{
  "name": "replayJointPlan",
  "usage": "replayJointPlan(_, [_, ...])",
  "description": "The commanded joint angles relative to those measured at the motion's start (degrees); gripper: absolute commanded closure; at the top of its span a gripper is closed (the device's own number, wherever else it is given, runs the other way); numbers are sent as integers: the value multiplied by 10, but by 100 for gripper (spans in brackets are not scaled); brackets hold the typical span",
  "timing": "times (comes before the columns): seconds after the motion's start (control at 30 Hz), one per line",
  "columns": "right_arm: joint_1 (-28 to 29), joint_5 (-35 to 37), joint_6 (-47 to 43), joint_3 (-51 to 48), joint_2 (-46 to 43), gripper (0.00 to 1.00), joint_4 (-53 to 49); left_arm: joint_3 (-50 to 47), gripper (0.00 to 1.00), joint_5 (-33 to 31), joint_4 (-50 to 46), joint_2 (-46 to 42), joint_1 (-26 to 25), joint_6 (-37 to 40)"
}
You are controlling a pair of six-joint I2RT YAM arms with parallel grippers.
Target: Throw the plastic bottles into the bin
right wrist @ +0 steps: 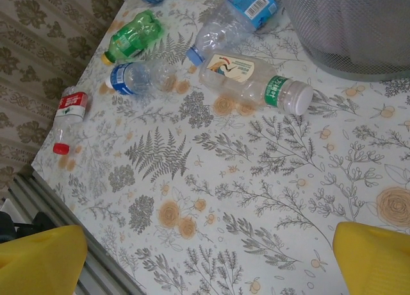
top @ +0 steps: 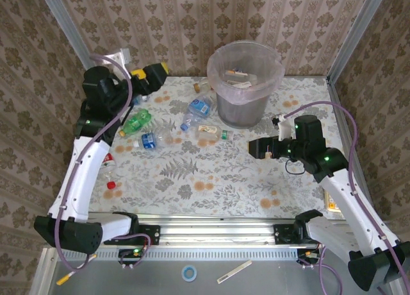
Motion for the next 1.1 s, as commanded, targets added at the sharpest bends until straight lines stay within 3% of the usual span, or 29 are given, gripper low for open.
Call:
replayJointPlan(0.0, [4,-19,9,-13,-9,0,-2,-37,0,-71,-155,19,37,102])
replayJointPlan(0.17, [5,-21,8,-23,-16,0,-11,-43,0,-88,-201,50,93,170])
replayJointPlan(0.4, [7,-24,15,-33,-23,0,-6,9,0,-151,-283,170,111,293])
replayJointPlan(0.53, [10,-27,18,-35,-22,0,-4,26,5,-164,-292,236,123,301])
replayJointPlan(0.87, [31,-29,34,-56,-37,0,3,93,6,-221,-289,366,109,344])
replayJointPlan(1.07, [72,-12,71,-103,-72,0,20,143,6,-275,-292,435,106,363])
